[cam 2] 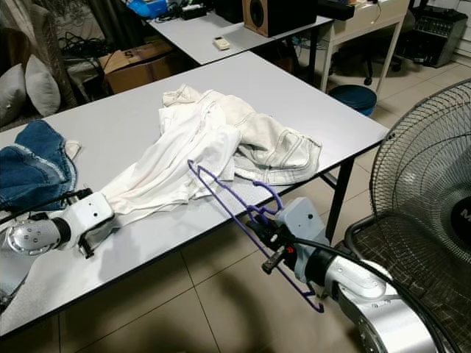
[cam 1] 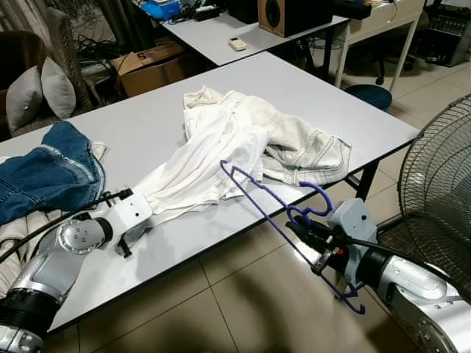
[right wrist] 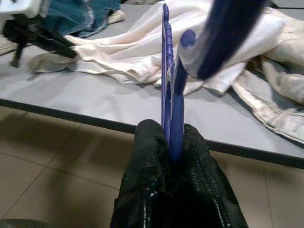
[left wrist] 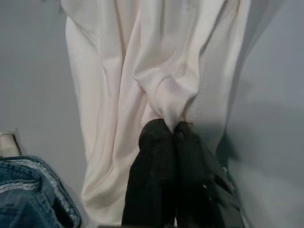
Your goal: Hang hanger
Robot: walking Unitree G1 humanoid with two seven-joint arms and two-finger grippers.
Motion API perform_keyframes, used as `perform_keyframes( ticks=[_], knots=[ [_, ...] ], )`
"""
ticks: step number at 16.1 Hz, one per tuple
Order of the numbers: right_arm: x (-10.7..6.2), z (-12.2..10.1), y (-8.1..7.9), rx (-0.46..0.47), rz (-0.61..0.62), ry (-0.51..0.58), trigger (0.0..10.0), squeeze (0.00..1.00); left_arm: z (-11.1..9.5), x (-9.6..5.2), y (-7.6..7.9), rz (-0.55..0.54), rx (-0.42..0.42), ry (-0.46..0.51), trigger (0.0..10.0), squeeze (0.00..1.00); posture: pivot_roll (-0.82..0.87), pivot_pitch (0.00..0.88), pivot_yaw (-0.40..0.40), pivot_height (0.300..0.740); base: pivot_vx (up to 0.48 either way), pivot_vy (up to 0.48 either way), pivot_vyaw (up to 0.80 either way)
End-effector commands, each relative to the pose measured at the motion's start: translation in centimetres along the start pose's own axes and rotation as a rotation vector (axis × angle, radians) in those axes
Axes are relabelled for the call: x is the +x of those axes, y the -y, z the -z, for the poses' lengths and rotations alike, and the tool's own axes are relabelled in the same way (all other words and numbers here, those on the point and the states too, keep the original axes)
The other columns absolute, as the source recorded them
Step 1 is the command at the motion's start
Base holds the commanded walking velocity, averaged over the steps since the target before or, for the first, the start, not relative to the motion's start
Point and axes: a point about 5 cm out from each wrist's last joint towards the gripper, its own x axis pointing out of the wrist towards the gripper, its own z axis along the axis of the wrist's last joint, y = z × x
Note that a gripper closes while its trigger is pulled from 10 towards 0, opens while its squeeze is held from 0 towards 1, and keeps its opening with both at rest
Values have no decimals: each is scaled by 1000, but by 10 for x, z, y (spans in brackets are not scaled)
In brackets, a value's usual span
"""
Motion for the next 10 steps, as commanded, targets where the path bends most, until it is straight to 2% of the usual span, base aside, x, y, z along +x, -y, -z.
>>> perform_keyframes(
  ticks=[1,2,3,5,6,7,10],
  knots=[
    [0,-10,-8,-15,-67,55,10000,0,-5,-4,-8,-8,-44,40,0,0,-150,0,173,740,0,0,0],
    [0,-11,-10,-11,-84,61,10000,0,-7,-5,-9,-7,-55,52,0,0,-151,0,173,740,0,0,0],
    [-2,-12,-20,17,-172,72,10000,0,-14,-11,-14,-6,-82,89,0,0,-151,0,171,740,0,0,0],
    [-4,-6,-32,29,-266,35,10000,0,-22,-21,-22,-15,-99,130,0,0,-147,0,166,740,0,0,0],
    [-3,-4,-33,28,-271,22,10000,0,-25,-23,-23,-13,-106,145,0,0,-146,0,165,740,0,0,0],
    [-1,3,-36,38,-294,-4,10000,0,-39,-34,-25,10,-142,207,0,0,-135,0,155,740,0,0,0],
    [2,7,-36,41,-327,-29,10000,0,-49,-47,-23,36,-157,239,0,0,-120,0,140,740,0,0,0]
  ],
)
